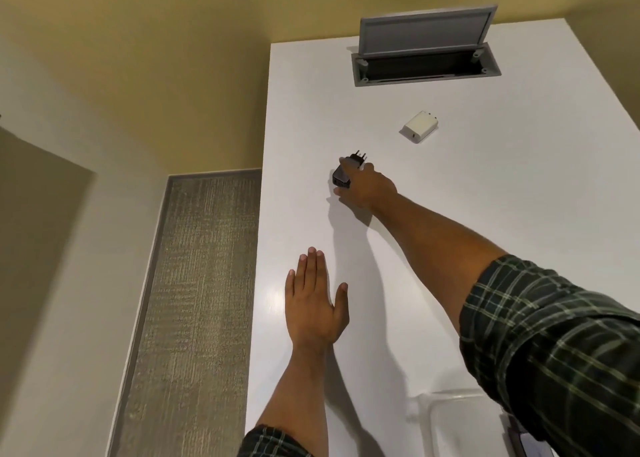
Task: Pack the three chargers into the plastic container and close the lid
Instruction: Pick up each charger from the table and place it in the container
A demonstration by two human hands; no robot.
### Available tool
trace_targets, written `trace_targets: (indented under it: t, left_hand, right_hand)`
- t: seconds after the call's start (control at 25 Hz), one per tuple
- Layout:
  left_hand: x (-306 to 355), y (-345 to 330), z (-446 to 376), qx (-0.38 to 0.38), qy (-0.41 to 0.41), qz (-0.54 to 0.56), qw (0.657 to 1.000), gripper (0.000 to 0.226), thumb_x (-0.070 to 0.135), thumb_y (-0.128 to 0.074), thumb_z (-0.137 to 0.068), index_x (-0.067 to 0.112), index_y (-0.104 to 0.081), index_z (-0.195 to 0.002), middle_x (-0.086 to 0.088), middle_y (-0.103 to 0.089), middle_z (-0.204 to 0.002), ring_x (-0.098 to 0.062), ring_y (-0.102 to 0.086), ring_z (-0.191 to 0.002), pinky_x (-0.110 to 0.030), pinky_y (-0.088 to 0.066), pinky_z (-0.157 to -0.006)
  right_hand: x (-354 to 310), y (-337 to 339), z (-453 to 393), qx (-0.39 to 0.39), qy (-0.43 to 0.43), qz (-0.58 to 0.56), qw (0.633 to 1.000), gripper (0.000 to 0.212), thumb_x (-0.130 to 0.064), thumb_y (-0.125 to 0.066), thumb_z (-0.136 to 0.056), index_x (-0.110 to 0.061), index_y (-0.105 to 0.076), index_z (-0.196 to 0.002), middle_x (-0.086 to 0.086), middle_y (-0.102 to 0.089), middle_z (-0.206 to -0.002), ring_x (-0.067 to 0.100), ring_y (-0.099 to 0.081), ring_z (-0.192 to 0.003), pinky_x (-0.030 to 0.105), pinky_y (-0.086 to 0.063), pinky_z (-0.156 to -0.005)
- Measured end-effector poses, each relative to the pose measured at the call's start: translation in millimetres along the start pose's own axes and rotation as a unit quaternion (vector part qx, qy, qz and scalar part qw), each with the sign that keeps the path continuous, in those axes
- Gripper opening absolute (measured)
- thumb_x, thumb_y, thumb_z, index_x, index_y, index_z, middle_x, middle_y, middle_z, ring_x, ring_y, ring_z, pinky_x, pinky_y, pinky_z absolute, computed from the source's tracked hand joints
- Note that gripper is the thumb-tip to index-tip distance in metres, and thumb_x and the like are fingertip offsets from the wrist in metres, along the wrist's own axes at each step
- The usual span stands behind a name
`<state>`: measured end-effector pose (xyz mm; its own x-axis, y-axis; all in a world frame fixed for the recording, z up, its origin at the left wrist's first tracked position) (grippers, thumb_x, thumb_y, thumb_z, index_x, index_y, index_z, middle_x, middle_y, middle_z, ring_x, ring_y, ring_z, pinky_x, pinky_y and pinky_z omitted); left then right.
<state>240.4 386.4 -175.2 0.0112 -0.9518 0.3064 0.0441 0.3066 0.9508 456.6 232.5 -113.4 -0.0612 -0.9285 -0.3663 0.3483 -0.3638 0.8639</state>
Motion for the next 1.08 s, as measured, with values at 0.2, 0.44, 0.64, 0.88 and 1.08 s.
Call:
trace_targets:
  t: [0.2, 0.44, 0.64, 0.88, 1.08]
  left_hand:
    - [1.7, -1.6, -1.4, -0.013, 0.008, -0.005, 1.000, 0.074, 0.060, -0.022, -0.102, 0.024, -0.006, -0.164, 0.006, -0.004, -0.172, -0.012, 0.001, -0.159, -0.043, -0.009, -0.129]
    - [1.7, 0.4, 0.8, 0.000, -0.012, -0.008, 1.000, 0.074, 0.057, -0.028, -0.102, 0.019, -0.012, -0.164, 0.002, -0.010, -0.172, -0.015, -0.004, -0.159, -0.043, -0.011, -0.128]
    - [6.9, 7.0, 0.6, -0.023, -0.022, -0.030, 0.999, 0.074, 0.054, -0.031, -0.103, 0.015, -0.015, -0.164, -0.002, -0.011, -0.172, -0.020, -0.008, -0.159, -0.045, -0.013, -0.128]
    - [13.7, 18.0, -2.6, -0.166, -0.003, -0.109, 0.980, 0.074, 0.056, -0.017, -0.106, 0.017, 0.011, -0.162, -0.003, 0.017, -0.170, -0.022, 0.011, -0.158, -0.042, -0.001, -0.129]
    - [45.5, 46.0, 16.3, -0.279, -0.041, -0.154, 0.947, 0.077, 0.048, -0.039, -0.105, 0.016, -0.001, -0.164, -0.010, 0.005, -0.172, -0.032, -0.007, -0.158, -0.045, -0.025, -0.123]
  right_hand:
    - [-12.1, -7.9, -15.4, -0.046, 0.006, 0.035, 0.998, 0.059, -0.049, -0.050, -0.098, -0.028, -0.032, -0.151, 0.019, -0.027, -0.156, 0.041, -0.052, -0.125, 0.046, -0.046, -0.098]
    - [-6.0, -9.2, 14.2, 0.046, 0.060, 0.107, 0.991, 0.038, -0.021, -0.051, -0.099, -0.009, -0.045, -0.135, 0.022, -0.047, -0.124, 0.040, -0.057, -0.103, 0.039, -0.041, -0.073]
    - [5.1, -15.6, 54.1, 0.080, 0.070, 0.090, 0.990, 0.037, -0.009, -0.048, -0.096, -0.014, -0.049, -0.133, 0.022, -0.051, -0.116, 0.039, -0.058, -0.093, 0.038, -0.044, -0.068]
    - [24.6, -20.6, 136.3, 0.113, 0.011, -0.121, 0.986, 0.014, -0.023, -0.046, -0.101, -0.022, -0.052, -0.114, 0.011, -0.052, -0.100, 0.033, -0.063, -0.075, 0.040, -0.057, -0.069]
    - [52.4, -10.4, 209.6, 0.129, -0.022, -0.260, 0.957, 0.019, -0.022, -0.055, -0.098, -0.020, -0.040, -0.110, 0.007, -0.060, -0.106, 0.029, -0.064, -0.086, 0.044, -0.056, -0.077]
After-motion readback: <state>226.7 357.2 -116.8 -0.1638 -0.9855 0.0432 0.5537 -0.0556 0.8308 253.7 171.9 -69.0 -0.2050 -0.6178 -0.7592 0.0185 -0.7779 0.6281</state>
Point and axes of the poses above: each hand's wrist, its own z-axis away from the middle knuckle, its own y-axis out of the back of the hand, x = y × z, the point moved 5 cm from there along -z, towards the middle knuckle
